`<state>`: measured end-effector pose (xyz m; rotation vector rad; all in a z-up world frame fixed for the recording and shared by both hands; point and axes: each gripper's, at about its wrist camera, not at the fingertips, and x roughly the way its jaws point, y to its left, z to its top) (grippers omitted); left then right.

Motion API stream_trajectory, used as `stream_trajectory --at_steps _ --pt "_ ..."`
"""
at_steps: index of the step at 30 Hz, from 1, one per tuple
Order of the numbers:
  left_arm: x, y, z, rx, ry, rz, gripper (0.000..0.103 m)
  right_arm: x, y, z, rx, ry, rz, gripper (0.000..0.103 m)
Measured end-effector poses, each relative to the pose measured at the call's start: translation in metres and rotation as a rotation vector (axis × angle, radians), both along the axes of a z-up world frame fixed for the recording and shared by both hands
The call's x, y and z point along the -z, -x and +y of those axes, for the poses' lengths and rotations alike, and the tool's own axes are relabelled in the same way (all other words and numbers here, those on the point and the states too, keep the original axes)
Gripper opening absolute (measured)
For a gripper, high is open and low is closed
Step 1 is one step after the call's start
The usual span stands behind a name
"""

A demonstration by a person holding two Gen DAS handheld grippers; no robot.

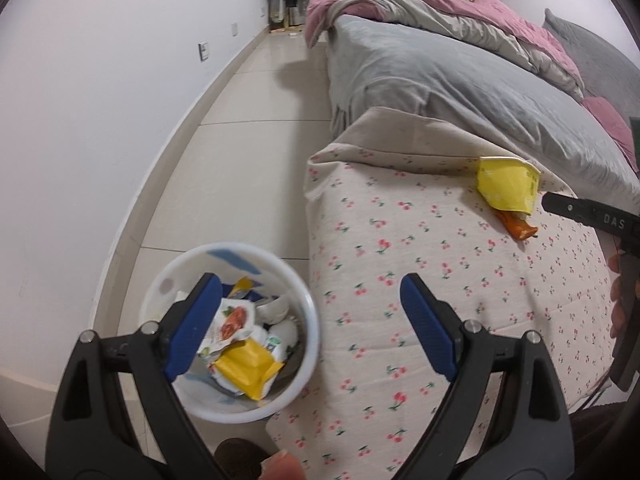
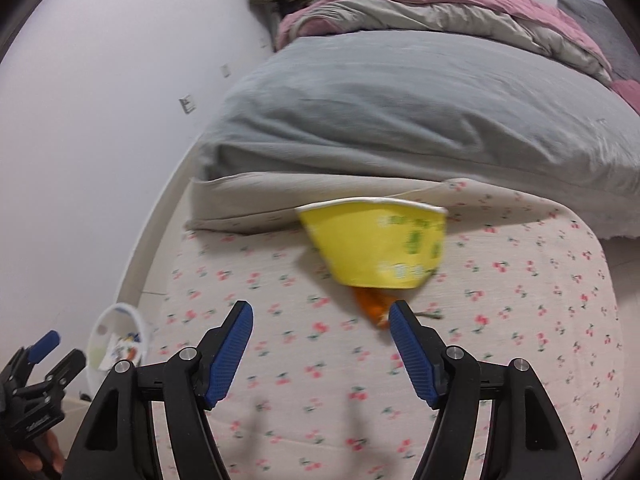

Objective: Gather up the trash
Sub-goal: 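Move both grippers back over the bed toward the yellow cup and orange peel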

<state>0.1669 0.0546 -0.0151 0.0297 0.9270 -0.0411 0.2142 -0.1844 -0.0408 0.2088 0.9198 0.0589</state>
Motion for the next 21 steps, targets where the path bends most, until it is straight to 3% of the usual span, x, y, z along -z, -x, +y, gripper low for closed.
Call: stream_trajectory --at_steps 2,13,21 --pt "0.002 -0.004 -0.008 0.008 0.003 0.006 0.091 0.001 -0.004 -0.005 0.004 0.01 0.001 0.083" --pt "0.017 -0.019 -0.035 0.055 -0.006 0.063 0.091 0.019 -0.034 -0.028 0.011 0.006 0.08 0.086" --pt "0.023 -0.029 -0.033 0.073 -0.008 0.092 0.091 -0.007 -0.058 -0.013 -0.288 0.27 0.07 0.092"
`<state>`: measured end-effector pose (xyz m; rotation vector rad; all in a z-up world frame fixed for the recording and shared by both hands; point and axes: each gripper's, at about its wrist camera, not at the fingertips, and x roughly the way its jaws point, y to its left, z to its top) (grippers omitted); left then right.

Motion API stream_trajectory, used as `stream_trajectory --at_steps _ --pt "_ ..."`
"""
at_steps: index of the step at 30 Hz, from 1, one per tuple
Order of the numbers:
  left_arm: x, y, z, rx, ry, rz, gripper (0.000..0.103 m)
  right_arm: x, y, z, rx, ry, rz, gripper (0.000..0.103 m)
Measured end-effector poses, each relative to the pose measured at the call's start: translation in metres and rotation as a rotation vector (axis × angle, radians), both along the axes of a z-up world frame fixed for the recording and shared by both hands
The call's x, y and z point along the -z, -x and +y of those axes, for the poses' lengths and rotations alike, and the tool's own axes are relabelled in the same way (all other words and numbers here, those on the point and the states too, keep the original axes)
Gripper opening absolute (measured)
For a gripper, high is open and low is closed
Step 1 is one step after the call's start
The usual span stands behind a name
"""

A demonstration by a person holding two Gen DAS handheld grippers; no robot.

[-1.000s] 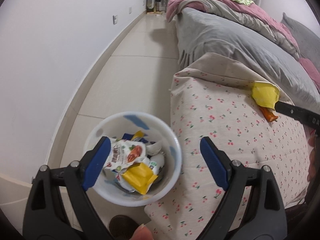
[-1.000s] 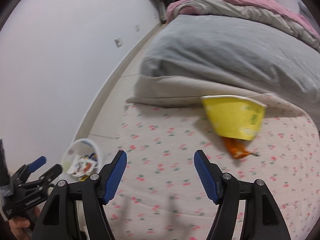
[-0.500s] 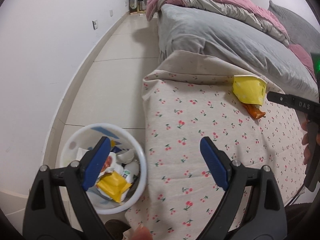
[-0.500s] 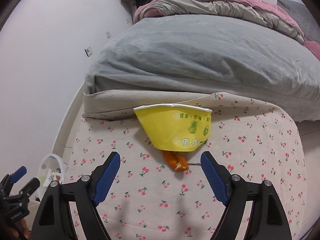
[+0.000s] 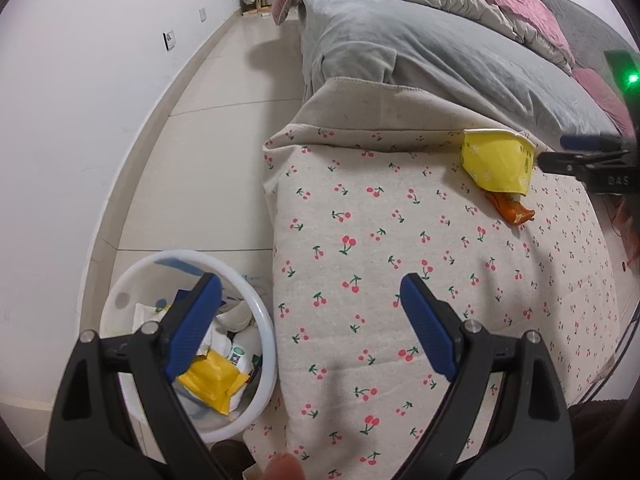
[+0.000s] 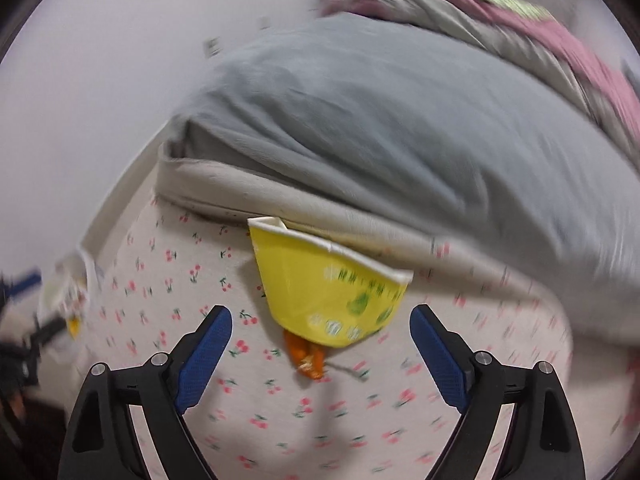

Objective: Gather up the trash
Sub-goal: 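Move both grippers back over the bed toward the yellow cup and orange peel, then grasp the yellow paper cup rim with the right gripper and lift it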

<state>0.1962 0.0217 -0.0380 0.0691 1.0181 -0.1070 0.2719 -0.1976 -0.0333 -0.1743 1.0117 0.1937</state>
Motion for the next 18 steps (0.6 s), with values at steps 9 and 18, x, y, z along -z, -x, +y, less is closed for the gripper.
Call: stream_trajectory --at_steps 9,18 --pt "0.01 -0.011 -0.002 0.006 0.014 0.038 0.091 0.015 -0.013 0.038 -0.332 0.279 0.063 0.093" --pt "0.015 -0.019 -0.005 0.014 0.011 0.058 0.091 0.064 -0.023 0.07 -0.491 0.593 0.116 0.092"
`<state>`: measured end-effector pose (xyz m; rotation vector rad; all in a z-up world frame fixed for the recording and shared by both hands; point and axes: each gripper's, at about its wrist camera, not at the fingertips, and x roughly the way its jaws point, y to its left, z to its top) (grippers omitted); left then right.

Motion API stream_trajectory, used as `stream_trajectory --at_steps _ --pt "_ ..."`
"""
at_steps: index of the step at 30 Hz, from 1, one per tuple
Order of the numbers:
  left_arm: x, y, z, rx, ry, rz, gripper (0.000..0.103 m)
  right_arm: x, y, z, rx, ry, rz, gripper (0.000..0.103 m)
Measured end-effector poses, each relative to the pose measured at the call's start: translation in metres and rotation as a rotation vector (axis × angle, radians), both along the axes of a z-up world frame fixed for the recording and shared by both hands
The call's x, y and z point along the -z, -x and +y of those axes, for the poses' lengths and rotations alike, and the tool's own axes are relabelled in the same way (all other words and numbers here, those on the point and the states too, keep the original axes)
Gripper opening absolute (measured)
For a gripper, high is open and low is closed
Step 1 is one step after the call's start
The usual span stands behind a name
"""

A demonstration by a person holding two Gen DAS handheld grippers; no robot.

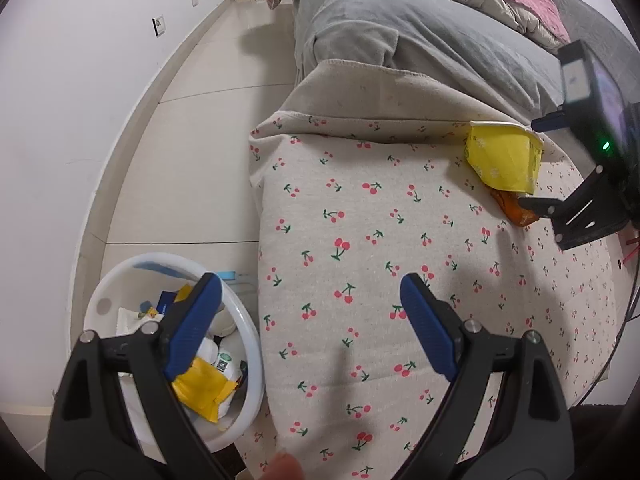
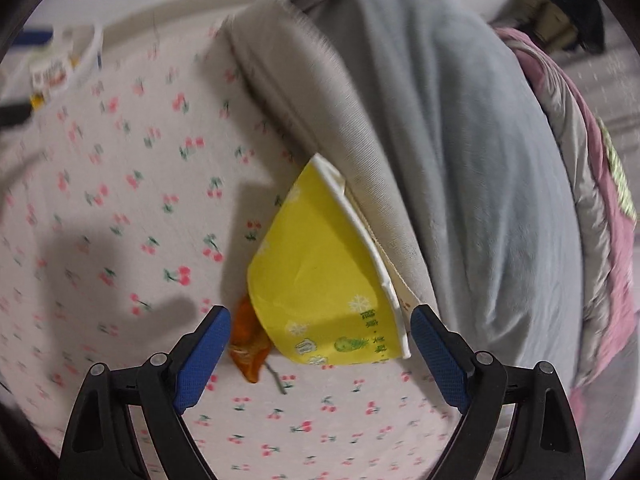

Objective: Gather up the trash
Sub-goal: 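Grasp the yellow paper cup rim with the right gripper and lift it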

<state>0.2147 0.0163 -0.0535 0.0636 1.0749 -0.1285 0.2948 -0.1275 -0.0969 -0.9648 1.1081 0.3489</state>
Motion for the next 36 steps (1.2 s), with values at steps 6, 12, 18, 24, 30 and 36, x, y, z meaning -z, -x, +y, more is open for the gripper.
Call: stream_trajectory --at_steps 6,12,18,24,30,36 --pt "-0.001 -0.001 -0.001 0.002 -0.005 -0.004 0.091 0.015 -0.005 0.005 0.019 0.044 -0.021 0.081" --pt "-0.003 -0.004 -0.011 0.016 -0.007 -0.002 0.091 -0.014 -0.003 -0.017 0.187 -0.142 -0.04 0.081" --pt "-0.003 -0.009 -0.047 0.056 0.014 0.014 0.091 -0.048 0.029 -0.066 0.44 -0.318 -0.083 0.081" --pt "0.0 -0.018 -0.097 0.112 0.081 0.047 0.091 -0.063 0.076 -0.117 0.712 -0.475 -0.116 0.081" --pt "0.006 -0.022 -0.147 0.181 0.187 0.049 0.08 -0.051 0.106 -0.158 0.822 -0.599 -0.116 0.078" --pt "0.022 -0.039 -0.177 0.177 0.251 0.063 0.065 -0.033 0.114 -0.19 0.9 -0.677 -0.092 0.072"
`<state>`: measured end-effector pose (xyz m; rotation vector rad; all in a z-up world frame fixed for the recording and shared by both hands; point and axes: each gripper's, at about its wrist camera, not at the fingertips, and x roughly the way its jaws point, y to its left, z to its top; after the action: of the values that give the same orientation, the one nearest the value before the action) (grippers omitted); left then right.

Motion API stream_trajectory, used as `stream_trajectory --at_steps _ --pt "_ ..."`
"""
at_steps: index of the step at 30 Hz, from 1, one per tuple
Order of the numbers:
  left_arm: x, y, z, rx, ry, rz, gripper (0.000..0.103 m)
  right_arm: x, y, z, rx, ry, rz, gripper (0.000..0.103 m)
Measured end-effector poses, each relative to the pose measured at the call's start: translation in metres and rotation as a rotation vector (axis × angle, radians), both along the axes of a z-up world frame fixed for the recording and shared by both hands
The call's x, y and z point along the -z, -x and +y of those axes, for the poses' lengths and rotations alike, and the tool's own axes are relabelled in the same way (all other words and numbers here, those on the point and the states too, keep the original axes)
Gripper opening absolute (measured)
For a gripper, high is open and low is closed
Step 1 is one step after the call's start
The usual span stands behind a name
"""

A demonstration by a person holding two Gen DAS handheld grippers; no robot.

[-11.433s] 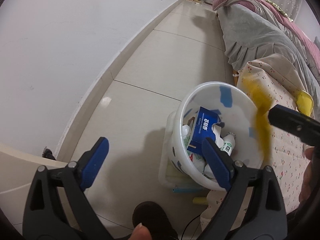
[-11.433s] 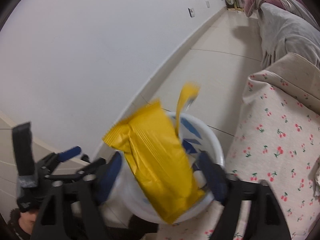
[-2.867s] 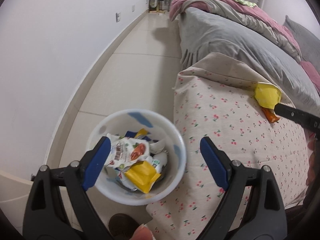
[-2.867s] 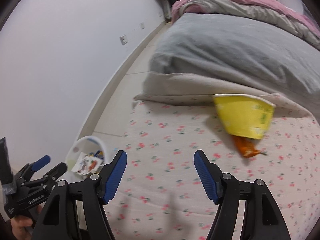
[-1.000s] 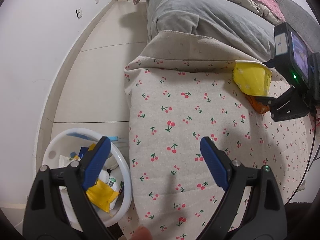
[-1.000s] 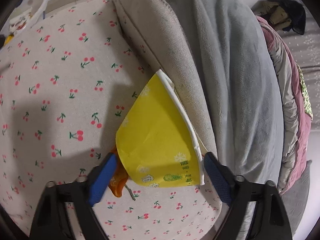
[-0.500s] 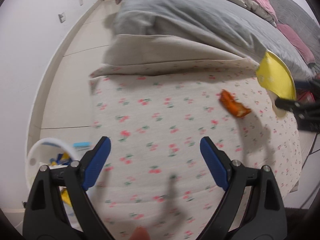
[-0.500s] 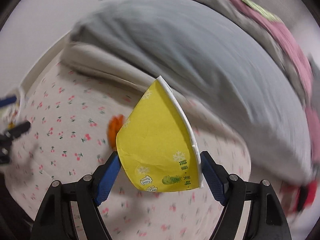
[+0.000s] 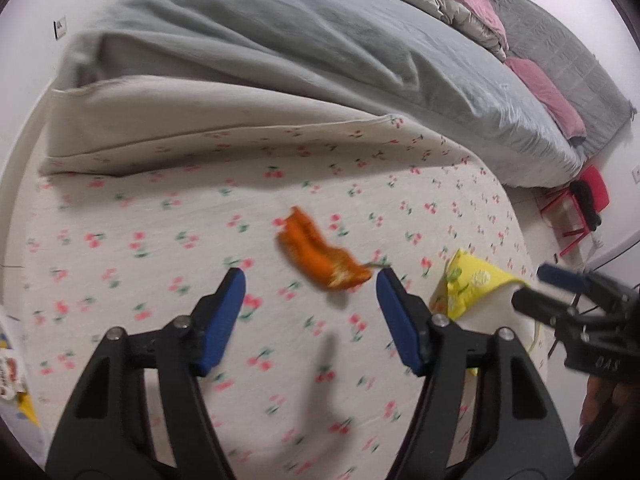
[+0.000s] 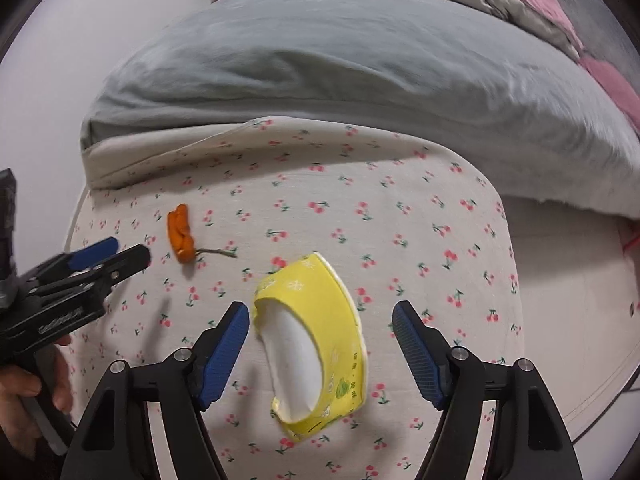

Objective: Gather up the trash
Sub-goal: 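Grasp the yellow paper cup rim with the right gripper and lift it, then grasp the orange peel with the left gripper while the right gripper holds the cup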

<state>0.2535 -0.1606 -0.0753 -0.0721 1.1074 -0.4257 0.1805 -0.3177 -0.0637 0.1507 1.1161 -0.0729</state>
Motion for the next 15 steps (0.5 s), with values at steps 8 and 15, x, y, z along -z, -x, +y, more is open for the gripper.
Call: stream_trajectory --at_steps 8,15 --pt "0.016 -0.007 -0.013 -0.052 0.044 0.044 0.053 0.013 -0.001 -0.013 -0.029 -0.077 0.021 0.073" --pt "0.012 -0.003 -0.014 0.005 0.032 0.012 0.033 0.03 -0.001 -0.01 -0.059 -0.125 0.081 0.082"
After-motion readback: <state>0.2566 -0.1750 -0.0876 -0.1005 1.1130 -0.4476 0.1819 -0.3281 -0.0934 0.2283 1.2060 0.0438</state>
